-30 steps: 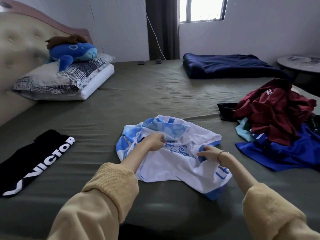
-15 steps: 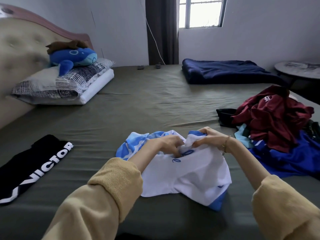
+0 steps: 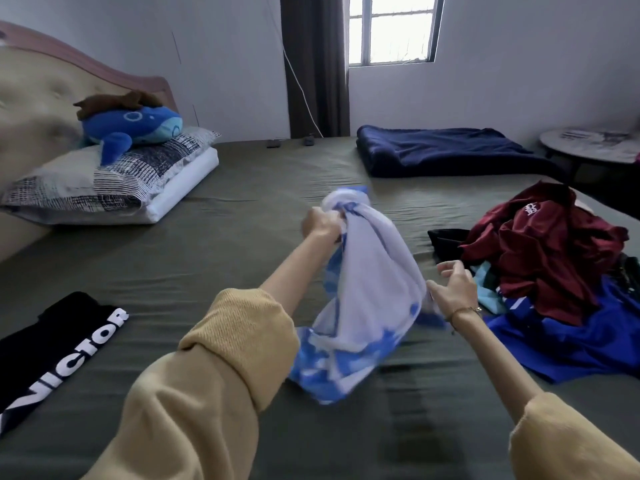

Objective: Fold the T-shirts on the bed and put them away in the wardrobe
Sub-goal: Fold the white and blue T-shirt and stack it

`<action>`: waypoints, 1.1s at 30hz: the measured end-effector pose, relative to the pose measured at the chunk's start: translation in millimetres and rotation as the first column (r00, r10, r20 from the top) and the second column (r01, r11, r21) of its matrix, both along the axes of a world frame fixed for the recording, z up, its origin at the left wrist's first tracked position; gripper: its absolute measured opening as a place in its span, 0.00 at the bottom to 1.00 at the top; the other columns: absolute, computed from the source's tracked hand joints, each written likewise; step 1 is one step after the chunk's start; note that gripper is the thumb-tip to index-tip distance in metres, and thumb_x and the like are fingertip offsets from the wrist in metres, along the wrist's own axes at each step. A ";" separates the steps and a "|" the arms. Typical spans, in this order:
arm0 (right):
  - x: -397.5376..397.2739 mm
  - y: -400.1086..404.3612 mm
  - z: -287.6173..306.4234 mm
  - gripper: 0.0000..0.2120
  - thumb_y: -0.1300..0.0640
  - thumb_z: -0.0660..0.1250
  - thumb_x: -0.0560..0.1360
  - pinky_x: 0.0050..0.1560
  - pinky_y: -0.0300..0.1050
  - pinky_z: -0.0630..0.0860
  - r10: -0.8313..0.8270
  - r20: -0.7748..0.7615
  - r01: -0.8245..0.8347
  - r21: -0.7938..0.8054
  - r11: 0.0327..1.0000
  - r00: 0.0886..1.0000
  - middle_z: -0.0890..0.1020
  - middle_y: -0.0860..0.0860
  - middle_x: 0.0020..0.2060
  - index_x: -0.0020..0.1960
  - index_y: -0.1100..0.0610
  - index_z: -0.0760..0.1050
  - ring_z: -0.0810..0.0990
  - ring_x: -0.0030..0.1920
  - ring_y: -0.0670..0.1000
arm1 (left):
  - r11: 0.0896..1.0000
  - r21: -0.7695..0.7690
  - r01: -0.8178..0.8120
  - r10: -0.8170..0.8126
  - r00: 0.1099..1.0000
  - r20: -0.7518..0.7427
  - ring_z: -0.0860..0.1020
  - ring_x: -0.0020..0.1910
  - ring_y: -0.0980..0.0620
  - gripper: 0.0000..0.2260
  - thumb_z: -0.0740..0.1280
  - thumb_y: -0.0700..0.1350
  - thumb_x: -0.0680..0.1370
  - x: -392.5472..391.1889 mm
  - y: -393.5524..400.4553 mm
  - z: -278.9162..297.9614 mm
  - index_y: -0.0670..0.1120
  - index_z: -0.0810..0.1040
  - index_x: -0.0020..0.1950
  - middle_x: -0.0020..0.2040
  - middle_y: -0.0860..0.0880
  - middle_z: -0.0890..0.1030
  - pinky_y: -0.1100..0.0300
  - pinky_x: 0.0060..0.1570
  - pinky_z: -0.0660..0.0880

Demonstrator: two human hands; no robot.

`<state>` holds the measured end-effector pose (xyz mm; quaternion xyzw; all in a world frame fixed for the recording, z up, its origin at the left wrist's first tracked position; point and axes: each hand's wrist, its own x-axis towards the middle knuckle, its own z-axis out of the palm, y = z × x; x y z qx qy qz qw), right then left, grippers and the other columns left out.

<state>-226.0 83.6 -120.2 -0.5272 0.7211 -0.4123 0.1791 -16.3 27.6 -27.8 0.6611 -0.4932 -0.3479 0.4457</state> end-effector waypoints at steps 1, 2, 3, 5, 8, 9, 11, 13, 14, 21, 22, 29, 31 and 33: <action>2.9 -1.9 3.2 0.16 0.64 0.69 0.70 0.61 0.50 0.64 0.010 0.002 -0.010 -0.028 1.000 1.000 0.76 0.64 0.54 0.57 0.67 0.72 0.72 0.59 0.63 | 0.999 0.010 -0.046 0.047 0.982 -0.182 0.78 0.58 0.42 0.17 0.64 0.43 0.78 7.4 -8.7 1.9 0.35 0.74 0.63 0.61 0.40 0.78 0.55 0.52 0.77; 6.0 -4.3 4.2 0.16 0.64 0.69 0.71 0.61 0.49 0.63 0.023 0.001 -0.023 -0.036 0.999 1.000 0.75 0.65 0.55 0.57 0.67 0.72 0.71 0.59 0.63 | 0.997 0.010 -0.081 0.080 0.945 -0.318 0.79 0.58 0.43 0.16 0.64 0.43 0.78 17.7 -18.2 -2.1 0.36 0.73 0.64 0.61 0.41 0.78 0.55 0.53 0.78; 9.6 -6.4 3.4 0.16 0.63 0.68 0.72 0.61 0.49 0.62 0.033 -0.006 -0.033 -0.030 0.999 0.999 0.75 0.65 0.55 0.58 0.67 0.72 0.71 0.60 0.63 | 0.992 0.020 -0.126 0.124 0.909 -0.397 0.79 0.57 0.44 0.16 0.63 0.43 0.78 27.0 -23.0 -8.7 0.37 0.73 0.64 0.62 0.42 0.78 0.53 0.54 0.78; 17.8 -8.9 -3.0 0.15 0.62 0.67 0.74 0.59 0.47 0.61 0.042 0.000 -0.042 -0.020 0.999 0.999 0.74 0.65 0.56 0.58 0.67 0.72 0.71 0.60 0.63 | 0.974 0.053 -0.221 0.219 0.849 -0.481 0.79 0.54 0.46 0.16 0.64 0.43 0.79 47.7 -32.0 -35.8 0.39 0.73 0.65 0.62 0.43 0.78 0.53 0.54 0.77; 29.6 -11.3 -19.3 0.19 0.52 0.66 0.76 0.60 0.47 0.65 0.092 0.079 -0.103 0.152 0.983 0.993 0.74 0.65 0.58 0.59 0.65 0.71 0.71 0.61 0.62 | 0.942 0.167 -0.292 0.329 0.688 -0.647 0.77 0.48 0.47 0.13 0.62 0.37 0.79 81.2 -26.2 -83.6 0.40 0.71 0.64 0.57 0.44 0.78 0.53 0.52 0.75; 33.2 -11.5 -24.0 0.23 0.47 0.67 0.74 0.61 0.48 0.66 0.121 0.095 -0.140 0.238 0.961 0.988 0.74 0.64 0.59 0.60 0.63 0.71 0.71 0.61 0.61 | 0.933 0.221 -0.285 0.359 0.683 -0.636 0.77 0.52 0.46 0.13 0.60 0.36 0.80 91.4 -19.4 -94.7 0.39 0.70 0.65 0.58 0.45 0.77 0.53 0.51 0.76; 39.2 -8.0 -31.0 0.34 0.40 0.72 0.66 0.62 0.50 0.69 0.194 0.107 -0.221 0.399 0.890 0.975 0.72 0.61 0.61 0.64 0.59 0.68 0.71 0.62 0.60 | 0.915 0.309 -0.260 0.399 0.695 -0.598 0.76 0.58 0.44 0.16 0.58 0.36 0.80 100.8 -0.6 -104.8 0.38 0.69 0.68 0.61 0.43 0.77 0.54 0.48 0.75; 46.9 -3.2 -37.1 0.41 0.41 0.75 0.63 0.64 0.52 0.68 0.339 -0.033 -0.261 0.567 0.781 0.940 0.67 0.58 0.64 0.68 0.55 0.62 0.67 0.66 0.59 | 0.889 0.392 -0.236 0.416 0.775 -0.476 0.76 0.51 0.46 0.16 0.56 0.35 0.79 101.1 12.6 -107.0 0.40 0.70 0.66 0.49 0.43 0.77 0.55 0.49 0.72; 49.2 -0.7 -40.7 0.41 0.44 0.75 0.63 0.65 0.52 0.67 0.415 -0.140 -0.242 0.630 0.738 0.899 0.65 0.58 0.64 0.68 0.53 0.59 0.64 0.67 0.59 | 0.886 0.413 -0.210 0.391 0.817 -0.424 0.73 0.48 0.47 0.17 0.57 0.34 0.78 97.2 18.0 -107.3 0.40 0.69 0.66 0.46 0.44 0.74 0.54 0.49 0.70; 63.6 6.0 -48.7 0.23 0.60 0.67 0.67 0.61 0.47 0.62 0.452 -0.597 -0.258 0.385 0.886 0.663 0.63 0.52 0.63 0.61 0.50 0.66 0.61 0.66 0.55 | 0.872 0.486 -0.063 0.258 0.902 -0.346 0.73 0.36 0.54 0.08 0.62 0.33 0.76 72.1 29.5 -126.3 0.40 0.75 0.53 0.47 0.47 0.78 0.64 0.19 0.69; 66.0 7.2 -49.0 0.20 0.64 0.64 0.68 0.56 0.45 0.62 0.426 -0.640 -0.313 0.289 0.904 0.640 0.66 0.52 0.62 0.58 0.51 0.70 0.64 0.65 0.55 | 0.880 0.466 -0.092 0.275 0.899 -0.342 0.73 0.35 0.54 0.11 0.62 0.33 0.76 70.2 29.9 -128.2 0.40 0.75 0.56 0.48 0.47 0.78 0.66 0.17 0.69; 84.9 11.7 -48.0 0.09 0.55 0.65 0.72 0.55 0.42 0.70 0.648 -0.424 -0.473 0.450 0.757 0.633 0.76 0.49 0.46 0.51 0.52 0.78 0.77 0.54 0.51 | 0.879 0.475 -0.048 0.284 0.852 -0.440 0.74 0.49 0.47 0.11 0.66 0.38 0.77 69.9 35.9 -138.2 0.38 0.74 0.59 0.56 0.42 0.76 0.58 0.41 0.75; 91.1 18.1 -52.7 0.15 0.49 0.68 0.70 0.53 0.43 0.71 0.664 -0.418 -0.430 0.527 0.733 0.620 0.78 0.51 0.51 0.55 0.52 0.74 0.77 0.54 0.53 | 0.888 0.459 -0.026 0.265 0.844 -0.466 0.77 0.37 0.51 0.00 0.66 0.35 0.77 66.8 38.6 -139.7 0.39 0.76 0.46 0.41 0.44 0.81 0.66 0.25 0.73; 94.2 23.9 -57.4 0.16 0.50 0.66 0.73 0.48 0.44 0.70 0.642 -0.485 -0.369 0.546 0.753 0.594 0.78 0.53 0.54 0.58 0.53 0.72 0.76 0.56 0.56 | 0.897 0.438 -0.057 0.273 0.850 -0.450 0.74 0.26 0.56 0.08 0.67 0.33 0.74 62.6 41.2 -142.8 0.43 0.73 0.37 0.28 0.48 0.78 0.70 0.18 0.65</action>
